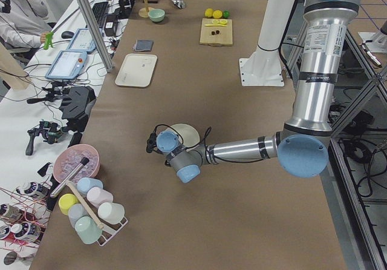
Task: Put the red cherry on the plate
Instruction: 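Move the left gripper toward the rim of the white plate, then close the left gripper on the white plate's rim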
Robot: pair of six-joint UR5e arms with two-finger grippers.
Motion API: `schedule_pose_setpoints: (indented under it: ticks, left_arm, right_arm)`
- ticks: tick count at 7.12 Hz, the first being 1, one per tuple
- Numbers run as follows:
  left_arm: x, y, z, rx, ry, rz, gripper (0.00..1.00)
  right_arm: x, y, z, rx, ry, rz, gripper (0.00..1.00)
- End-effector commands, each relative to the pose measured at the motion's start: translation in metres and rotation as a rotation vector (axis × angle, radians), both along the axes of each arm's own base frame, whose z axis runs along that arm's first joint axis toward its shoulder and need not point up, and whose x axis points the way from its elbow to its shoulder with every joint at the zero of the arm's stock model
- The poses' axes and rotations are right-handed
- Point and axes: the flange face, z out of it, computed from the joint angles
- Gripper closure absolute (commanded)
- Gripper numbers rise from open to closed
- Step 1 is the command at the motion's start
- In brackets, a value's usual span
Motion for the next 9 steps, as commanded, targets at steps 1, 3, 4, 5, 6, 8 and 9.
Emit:
schedule_pose_setpoints:
  ticks: [1,3,4,5,6,8,9]
  left_arm:
    - [0.004,0.008,0.007,0.034,-0.015,-0.015,0.12]
    - [0.002,0.015,0.012,0.052,-0.013,-0.014,0.44]
    - [0.001,0.016,0.013,0.071,-0.020,-0.031,0.69]
    - [0.001,0.018,0.015,0.071,-0.023,-0.030,0.91]
    - [0.002,0.019,0.015,0.072,-0.023,-0.028,1.00]
    - [0.002,0.025,0.020,0.090,-0.037,-0.047,1.00]
    - [0.004,0.025,0.019,0.091,-0.037,-0.045,1.00]
  right_arm:
    - [-0.001,-0.001,0.000,0.001,0.000,-0.002,0.00]
    - [-0.001,-0.001,0.000,0.000,0.000,-0.002,0.00]
    - [-0.001,-0.001,0.000,0.000,0.000,-0.002,0.00]
    - [-0.001,-0.001,0.000,0.000,0.000,-0.002,0.00]
    - [-0.001,-0.001,0.000,0.000,0.000,-0.002,0.00]
    - [-0.002,-0.002,0.000,0.000,-0.002,-0.004,0.00]
    - [-0.002,-0.002,-0.001,0.000,-0.002,-0.004,0.00]
